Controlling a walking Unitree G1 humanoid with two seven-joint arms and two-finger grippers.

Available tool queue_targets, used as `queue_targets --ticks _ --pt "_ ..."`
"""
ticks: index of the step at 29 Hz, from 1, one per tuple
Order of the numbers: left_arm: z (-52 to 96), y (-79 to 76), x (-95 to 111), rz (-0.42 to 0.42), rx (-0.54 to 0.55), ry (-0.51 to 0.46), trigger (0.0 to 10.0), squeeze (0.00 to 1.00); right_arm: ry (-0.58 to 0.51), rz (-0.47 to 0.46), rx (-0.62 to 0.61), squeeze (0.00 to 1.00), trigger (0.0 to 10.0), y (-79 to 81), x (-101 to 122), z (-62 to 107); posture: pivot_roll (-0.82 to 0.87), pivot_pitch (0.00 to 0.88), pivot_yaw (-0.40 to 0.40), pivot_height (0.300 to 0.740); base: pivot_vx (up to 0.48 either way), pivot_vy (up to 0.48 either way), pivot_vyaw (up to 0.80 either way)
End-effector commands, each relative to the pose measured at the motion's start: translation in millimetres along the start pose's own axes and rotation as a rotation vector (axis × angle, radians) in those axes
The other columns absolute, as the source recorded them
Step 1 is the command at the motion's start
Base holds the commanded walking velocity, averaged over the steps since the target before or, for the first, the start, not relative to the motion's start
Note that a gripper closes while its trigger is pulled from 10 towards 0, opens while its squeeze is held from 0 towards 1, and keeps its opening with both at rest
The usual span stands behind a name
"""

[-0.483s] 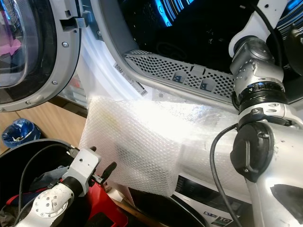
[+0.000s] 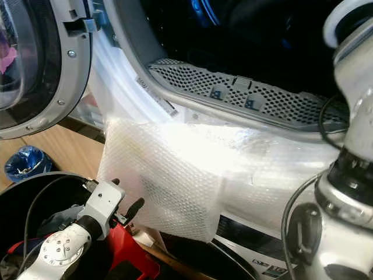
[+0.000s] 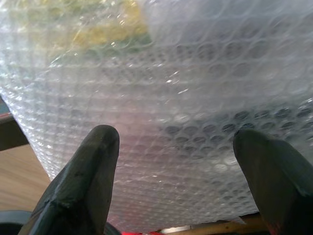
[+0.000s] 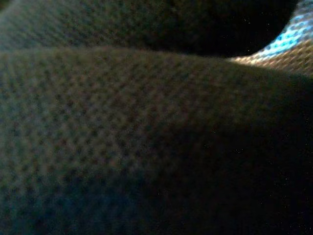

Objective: Clothes washing

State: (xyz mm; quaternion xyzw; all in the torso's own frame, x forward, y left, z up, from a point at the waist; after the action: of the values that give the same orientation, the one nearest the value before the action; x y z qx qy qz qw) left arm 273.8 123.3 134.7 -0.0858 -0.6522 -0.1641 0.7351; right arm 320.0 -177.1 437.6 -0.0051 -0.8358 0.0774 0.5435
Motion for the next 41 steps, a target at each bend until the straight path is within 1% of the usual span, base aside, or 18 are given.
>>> queue_targets --ticks 1,5,15,19,20,22,23,25,28,29,31,32,34,35,36,38,39,41 --pt "0.2 -0.6 -2 0.001 -0.004 0.015 10.0 0.00 -0.005 0.019 0.002 0.00 10.0 4.8 6 10.5 -0.19 0.149 -0.003 0.740 0.000 0.000 0.00" --pt "0.9 -1.6 -2 0.003 -0.003 0.016 10.0 0.00 0.020 0.022 0.020 0.00 10.0 8.1 -2 11.5 -0.17 0.151 -0.008 0.740 0.000 0.000 0.00" --pt "1.4 -1.0 -2 0.006 0.005 0.010 10.0 0.00 0.030 0.013 0.058 0.00 10.0 19.1 -7 12.9 -0.17 0.150 -0.012 0.740 0.000 0.000 0.00" --pt "1.0 -1.6 -1 0.006 0.002 0.007 10.0 0.00 0.093 0.076 -0.032 0.00 10.0 15.5 -14 10.0 -0.17 0.150 -0.013 0.740 0.000 0.000 0.00" --pt "0.6 -2.0 -1 0.007 0.002 0.005 10.0 0.00 0.137 0.085 -0.117 0.00 10.0 12.6 -22 4.1 -0.18 0.149 -0.013 0.740 0.000 0.000 0.00" --pt "0.2 -2.6 0 0.009 0.003 0.004 10.0 0.00 0.157 0.060 -0.144 0.00 10.0 12.2 -28 0.2 -0.18 0.149 -0.013 0.740 0.000 0.000 0.00" --pt "-0.3 -3.3 0 0.011 0.003 0.002 10.0 0.00 0.160 0.029 -0.171 0.00 10.0 10.3 -30 -6.6 -0.17 0.146 -0.012 0.740 0.000 0.000 0.00" --pt "-0.7 -3.8 1 0.014 0.003 0.000 10.0 0.00 0.157 -0.012 -0.176 0.00 10.0 10.4 -30 -12.4 -0.17 0.145 -0.011 0.740 0.000 0.000 0.00" --pt "-1.5 -4.2 1 0.016 0.004 -0.002 10.0 0.00 0.152 -0.021 -0.175 0.00 10.0 10.3 -27 -22.2 -0.17 0.143 -0.011 0.740 0.000 0.000 0.00" --pt "-1.8 -4.2 1 0.017 0.006 -0.003 10.0 0.00 0.142 -0.013 -0.201 0.00 10.0 5.9 -22 -33.1 -0.17 0.143 -0.011 0.740 0.000 0.000 0.00" --pt "-2.8 -4.0 2 0.020 0.009 -0.007 10.0 0.00 0.173 -0.014 -0.370 0.00 10.0 -20.7 -19 -49.5 -0.18 0.142 -0.008 0.740 0.000 0.000 0.00" --pt "-3.7 -3.9 2 0.023 0.012 -0.011 10.0 0.00 0.185 -0.049 -0.487 0.00 10.0 -40.0 -17 -54.5 -0.18 0.138 -0.009 0.740 0.000 0.000 0.00" --pt "-3.9 -4.0 3 0.024 0.013 -0.012 10.0 0.00 0.183 -0.072 -0.518 0.00 10.0 -45.5 -16 -55.0 -0.18 0.138 -0.009 0.740 0.000 0.000 0.00" --pt "-4.1 -4.2 3 0.022 0.013 -0.014 10.0 0.00 0.165 -0.046 -0.627 0.00 10.0 -60.7 -10 -53.4 -0.18 0.138 -0.009 0.740 0.000 0.000 0.00" --pt "-4.4 -4.4 4 0.024 0.017 -0.018 10.0 0.00 0.172 0.003 -0.692 0.00 10.0 -68.3 -8 -51.2 -0.17 0.136 -0.015 0.740 0.000 0.000 0.00" --pt "-4.5 -4.7 4 0.025 0.020 -0.019 10.0 0.00 0.190 0.021 -0.699 0.00 10.0 -66.8 -12 -50.9 -0.17 0.136 -0.017 0.740 0.000 0.000 0.00" --pt "-4.5 -5.4 4 0.026 0.020 -0.018 10.0 0.00 0.211 0.026 -0.653 0.00 10.0 -59.6 -18 -53.1 -0.16 0.137 -0.018 0.740 0.000 0.000 0.00" --pt "-4.4 -6.0 3 0.028 0.017 -0.017 10.0 0.00 0.230 0.024 -0.617 0.00 10.0 -53.7 -24 -56.4 -0.16 0.137 -0.018 0.740 0.000 0.000 0.00"
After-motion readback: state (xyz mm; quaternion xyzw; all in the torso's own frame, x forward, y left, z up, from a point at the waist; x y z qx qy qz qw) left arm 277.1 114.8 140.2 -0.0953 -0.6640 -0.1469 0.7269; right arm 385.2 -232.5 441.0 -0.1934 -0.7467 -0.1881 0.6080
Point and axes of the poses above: a point about 5 cm out from each wrist's last joint towards the gripper, its own z axis pointing back from the gripper into the wrist, its own x axis along the axis of the wrist's last joint, y = z × x, the point moved 3 cm from there along -z, pointing out of the wrist towards the gripper, and after that the axes turned 14 degrees about z, right-handed, at the moved point
